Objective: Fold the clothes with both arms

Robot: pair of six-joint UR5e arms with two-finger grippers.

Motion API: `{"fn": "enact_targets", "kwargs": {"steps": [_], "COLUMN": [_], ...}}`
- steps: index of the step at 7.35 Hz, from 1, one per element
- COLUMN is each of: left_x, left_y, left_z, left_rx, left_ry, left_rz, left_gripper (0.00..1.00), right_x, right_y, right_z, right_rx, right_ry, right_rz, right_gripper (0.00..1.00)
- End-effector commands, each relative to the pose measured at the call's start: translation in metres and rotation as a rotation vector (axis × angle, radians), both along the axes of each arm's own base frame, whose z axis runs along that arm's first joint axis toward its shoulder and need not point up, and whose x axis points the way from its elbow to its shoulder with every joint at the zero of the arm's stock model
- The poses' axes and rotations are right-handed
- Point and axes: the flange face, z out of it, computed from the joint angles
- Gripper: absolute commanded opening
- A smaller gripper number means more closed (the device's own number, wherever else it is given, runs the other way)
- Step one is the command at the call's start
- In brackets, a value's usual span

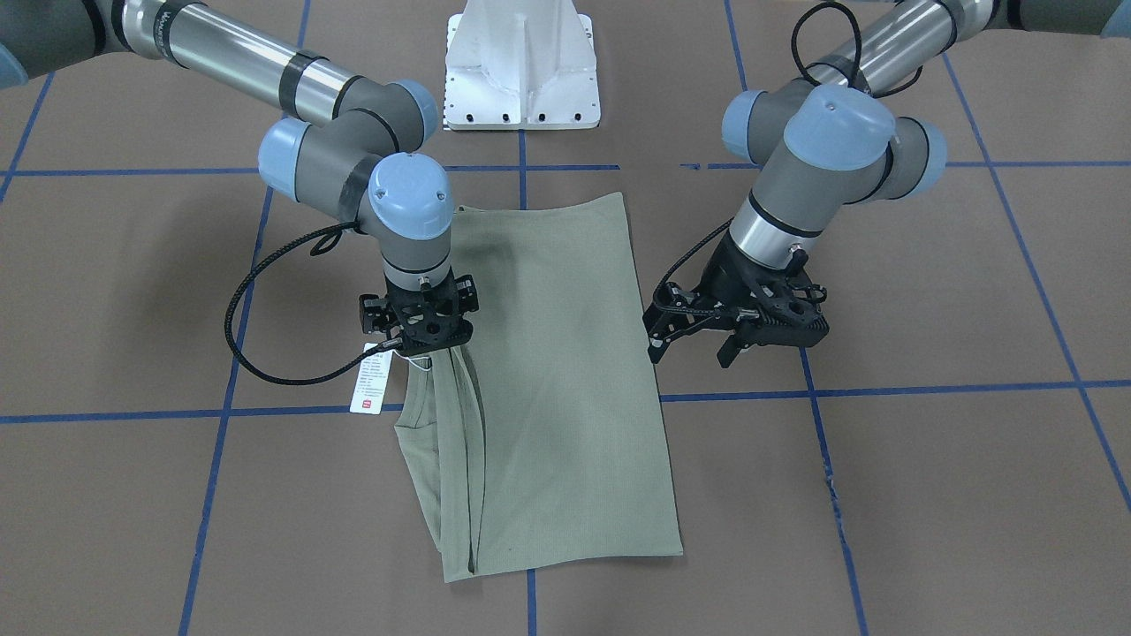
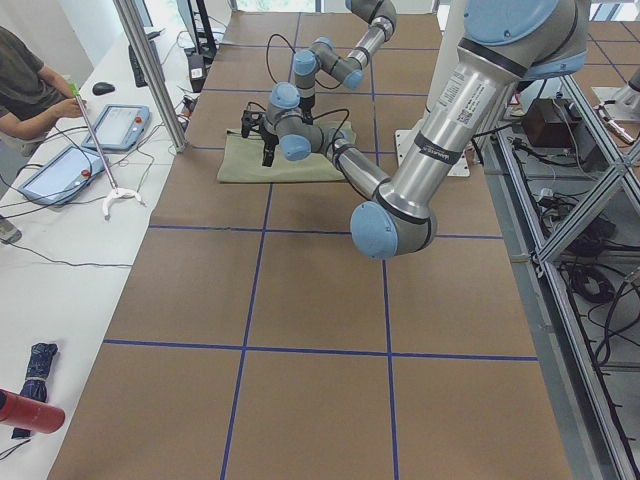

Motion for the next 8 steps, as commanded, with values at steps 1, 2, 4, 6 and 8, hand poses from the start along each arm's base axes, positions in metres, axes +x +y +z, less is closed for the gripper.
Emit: {"fn": "enact_targets", "kwargs": {"steps": [1,2,4,6,8], "left_x": [0.001,0.002,0.003,0.005,0.004], "left_y": [0.000,0.000,0.000,0.001,0.001], "left_z": [0.001,0.001,0.003,0.002,0.003], "left_rx": [-0.002,-0.003,-0.006,-0.009,-0.007], "left_ry": [-0.002,0.000,-0.002,0.000,-0.002], "left_rz": [0.001,0.002,0.001,0.002,0.004], "left_gripper": [1.00,1.00,1.00,1.00,1.00], "right_x": [0.003,0.006,0.024,0.046,0.073], "right_y": [-0.002,-0.005,-0.016,-0.025,-0.030], "right_z": [0.005,0.006,0.021,0.041,0.037], "right_rx": [-0.005,-0.007,-0.017,-0.003,0.014], "right_ry": [0.004,0.004,0.013,0.030,0.013], "right_rz": [0.002,0.005,0.022,0.012,0.016], "right_gripper": [1.00,1.00,1.00,1.00,1.00]}}
